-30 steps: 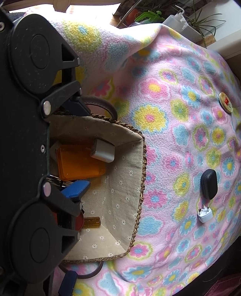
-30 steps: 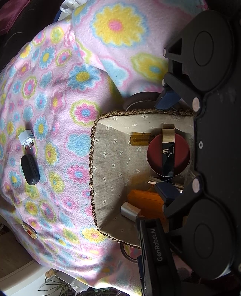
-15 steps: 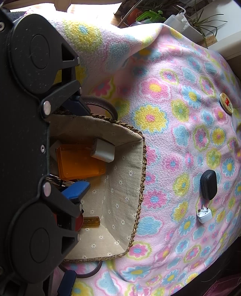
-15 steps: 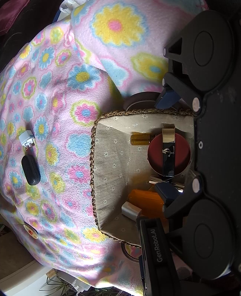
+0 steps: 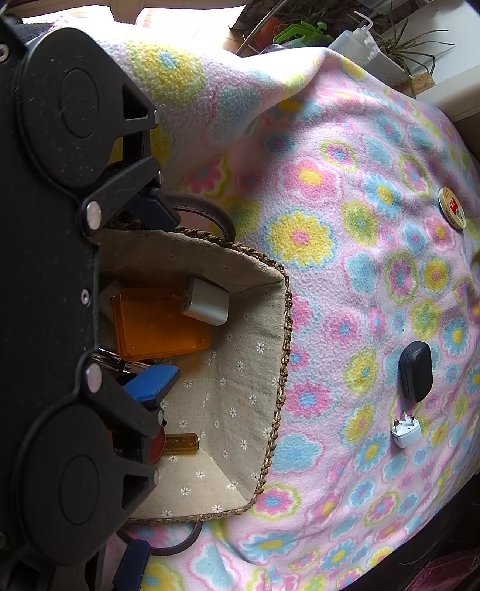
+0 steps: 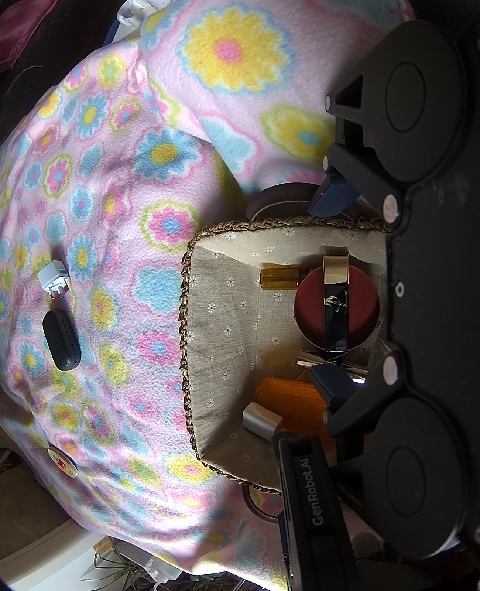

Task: Organize rigid objects

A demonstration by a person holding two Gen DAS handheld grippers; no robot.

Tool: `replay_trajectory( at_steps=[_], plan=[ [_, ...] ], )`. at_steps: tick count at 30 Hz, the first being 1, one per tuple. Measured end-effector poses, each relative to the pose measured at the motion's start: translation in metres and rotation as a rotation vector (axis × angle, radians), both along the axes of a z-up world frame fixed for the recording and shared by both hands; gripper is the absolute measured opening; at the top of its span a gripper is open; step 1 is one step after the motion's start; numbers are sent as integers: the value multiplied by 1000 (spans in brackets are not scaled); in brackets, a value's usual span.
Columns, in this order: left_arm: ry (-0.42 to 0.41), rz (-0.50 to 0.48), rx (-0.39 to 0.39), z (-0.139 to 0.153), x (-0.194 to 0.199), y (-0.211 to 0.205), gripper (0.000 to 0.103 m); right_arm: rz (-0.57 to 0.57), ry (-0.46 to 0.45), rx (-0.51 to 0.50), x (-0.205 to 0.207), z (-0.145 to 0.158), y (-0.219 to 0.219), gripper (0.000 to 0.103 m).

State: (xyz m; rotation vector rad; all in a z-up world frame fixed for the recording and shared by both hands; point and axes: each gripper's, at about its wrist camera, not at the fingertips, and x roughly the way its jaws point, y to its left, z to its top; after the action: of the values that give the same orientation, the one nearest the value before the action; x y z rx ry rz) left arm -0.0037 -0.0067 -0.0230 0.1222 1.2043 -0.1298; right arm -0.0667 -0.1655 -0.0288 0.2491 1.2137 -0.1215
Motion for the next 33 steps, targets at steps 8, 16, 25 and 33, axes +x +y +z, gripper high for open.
replay_trajectory(
  at_steps=[8, 16, 25, 33],
  plan=[
    [1, -1, 0, 0, 0, 0, 78, 1, 0, 0, 0, 0, 0, 87],
    [0, -2, 0, 0, 0, 1, 78, 1, -1, -1, 0, 0, 0, 87],
    [1, -2, 0, 0, 0, 1, 78, 2, -1, -1, 0, 0, 0, 87],
    [1, -3, 0, 0, 1, 1, 78, 2, -1, -2, 0, 0, 0, 88]
  ],
)
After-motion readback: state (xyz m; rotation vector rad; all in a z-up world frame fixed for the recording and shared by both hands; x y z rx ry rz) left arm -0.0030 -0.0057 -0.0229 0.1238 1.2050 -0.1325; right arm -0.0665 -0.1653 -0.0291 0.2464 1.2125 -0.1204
